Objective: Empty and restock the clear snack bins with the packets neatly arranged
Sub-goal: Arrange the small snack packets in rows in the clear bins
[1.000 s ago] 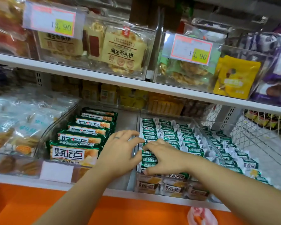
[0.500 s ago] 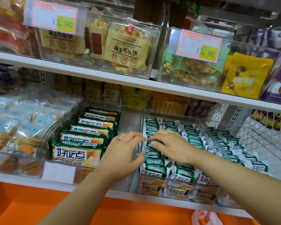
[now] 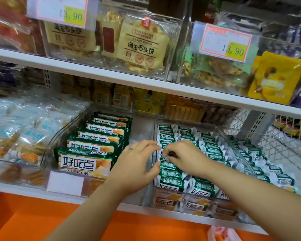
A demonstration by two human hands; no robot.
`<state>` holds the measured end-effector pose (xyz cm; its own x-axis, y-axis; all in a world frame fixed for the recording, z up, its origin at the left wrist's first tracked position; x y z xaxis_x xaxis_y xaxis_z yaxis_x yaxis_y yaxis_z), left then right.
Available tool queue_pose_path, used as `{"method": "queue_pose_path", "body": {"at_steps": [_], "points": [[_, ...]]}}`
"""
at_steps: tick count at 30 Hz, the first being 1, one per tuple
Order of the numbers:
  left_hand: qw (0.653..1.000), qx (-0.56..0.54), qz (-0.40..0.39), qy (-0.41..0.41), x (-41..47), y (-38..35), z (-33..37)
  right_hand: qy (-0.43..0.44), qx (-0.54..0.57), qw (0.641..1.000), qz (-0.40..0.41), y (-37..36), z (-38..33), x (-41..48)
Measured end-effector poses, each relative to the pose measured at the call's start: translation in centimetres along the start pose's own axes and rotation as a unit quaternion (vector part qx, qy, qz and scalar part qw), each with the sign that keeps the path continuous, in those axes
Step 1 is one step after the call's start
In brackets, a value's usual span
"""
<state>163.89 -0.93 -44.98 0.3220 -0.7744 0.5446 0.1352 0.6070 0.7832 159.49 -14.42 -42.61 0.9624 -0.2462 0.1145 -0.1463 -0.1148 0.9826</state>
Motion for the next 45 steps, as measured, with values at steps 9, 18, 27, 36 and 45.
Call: {"method": "queue_pose_path", "body": {"at_steps": [9,18,27,36,45], "points": [[1.0,0.001,0.001,0.001,0.0,0.0,0.1,-0.029,0.055,0.998,-0.006,-0.1,0.4,0.2],[1.0,0.001,0.005,-0.002,-0.2,-0.1,0.0,0.012,-0.092,0.984,-0.151,-1.3,-1.4,-6.5],[1.0,-0.006,0.005,0.0,-0.3,-0.1,0.1,-0.014,-0.126,0.972,-0.2,-2.2,-0.7,-5.7],[1.0,-0.015,0.006,0.002,-0.1,0.0,0.2,-0.082,-0.095,0.977,-0.172,-2.5,-0.2,-1.1],[0.999,-0.05,0.018,0.009,0.0,0.5,0.2,-0.14,-0.082,0.976,-0.147,-1.1,2.4,2.1]]}}
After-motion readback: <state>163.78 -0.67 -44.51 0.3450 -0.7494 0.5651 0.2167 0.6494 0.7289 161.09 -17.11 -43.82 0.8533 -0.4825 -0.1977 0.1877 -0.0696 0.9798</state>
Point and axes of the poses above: each hand's wrist, its own x-axis towards the middle knuckle, its own y-axis out of the back of the hand, z = x × y, the point moved 6 cm from there along x, towards the middle knuckle, and after that the axes turned 9 degrees about -y, right-handed, at the moved point
